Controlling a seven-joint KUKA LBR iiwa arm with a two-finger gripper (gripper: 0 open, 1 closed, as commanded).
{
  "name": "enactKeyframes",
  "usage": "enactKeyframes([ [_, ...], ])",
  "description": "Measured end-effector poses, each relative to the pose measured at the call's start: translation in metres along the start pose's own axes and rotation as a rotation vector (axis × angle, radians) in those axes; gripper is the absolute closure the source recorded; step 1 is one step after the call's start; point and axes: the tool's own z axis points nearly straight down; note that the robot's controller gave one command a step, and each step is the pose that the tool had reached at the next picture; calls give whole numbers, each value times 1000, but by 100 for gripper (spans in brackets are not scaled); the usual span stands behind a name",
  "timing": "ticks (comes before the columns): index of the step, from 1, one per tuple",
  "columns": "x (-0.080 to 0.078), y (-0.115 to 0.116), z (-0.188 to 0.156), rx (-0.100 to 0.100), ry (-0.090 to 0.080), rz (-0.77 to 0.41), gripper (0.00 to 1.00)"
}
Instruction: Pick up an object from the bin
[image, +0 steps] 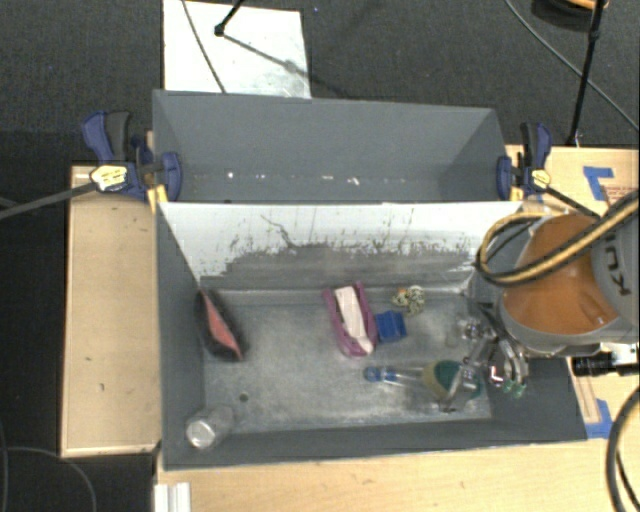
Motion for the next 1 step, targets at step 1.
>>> enactKeyframes([
  [1, -11, 10, 1, 1, -1, 253, 0],
])
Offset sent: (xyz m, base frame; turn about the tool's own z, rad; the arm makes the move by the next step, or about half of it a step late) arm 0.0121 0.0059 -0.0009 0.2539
